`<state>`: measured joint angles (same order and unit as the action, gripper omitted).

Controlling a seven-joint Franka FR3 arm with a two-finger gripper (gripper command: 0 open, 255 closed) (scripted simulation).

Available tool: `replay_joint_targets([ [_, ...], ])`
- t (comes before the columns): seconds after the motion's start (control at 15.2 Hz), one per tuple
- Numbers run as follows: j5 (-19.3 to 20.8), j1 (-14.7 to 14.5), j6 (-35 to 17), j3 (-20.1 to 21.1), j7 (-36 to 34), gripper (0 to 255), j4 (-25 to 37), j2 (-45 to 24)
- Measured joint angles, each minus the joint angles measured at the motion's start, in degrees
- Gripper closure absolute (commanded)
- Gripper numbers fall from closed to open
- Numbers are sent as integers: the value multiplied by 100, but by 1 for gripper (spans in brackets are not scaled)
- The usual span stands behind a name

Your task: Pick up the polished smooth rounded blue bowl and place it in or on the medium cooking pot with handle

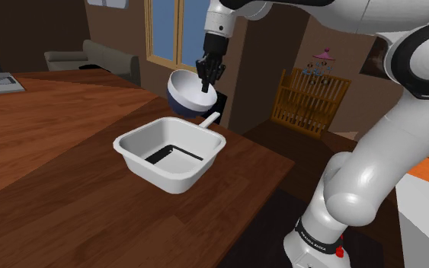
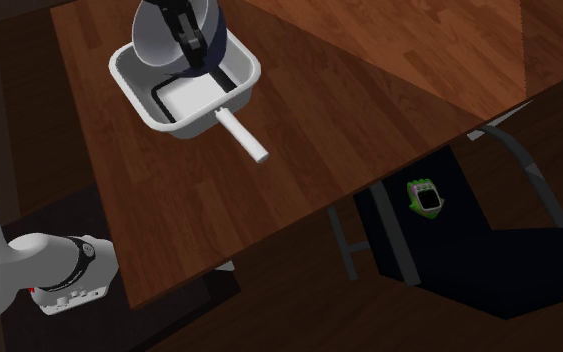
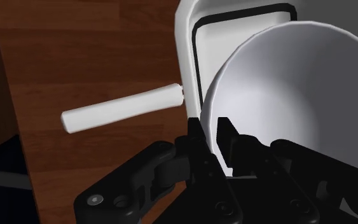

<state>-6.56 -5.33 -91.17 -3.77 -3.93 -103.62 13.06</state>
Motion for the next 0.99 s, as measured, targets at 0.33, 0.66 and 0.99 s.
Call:
replay_joint_targets([
  [0.33,0,-3,-380,13,27,255,-454,71],
  [0.66,-4,-3,-772,19,65,255,-911,136],
  [0.99,-11,1,-1041,15,104,255,-1173,162],
])
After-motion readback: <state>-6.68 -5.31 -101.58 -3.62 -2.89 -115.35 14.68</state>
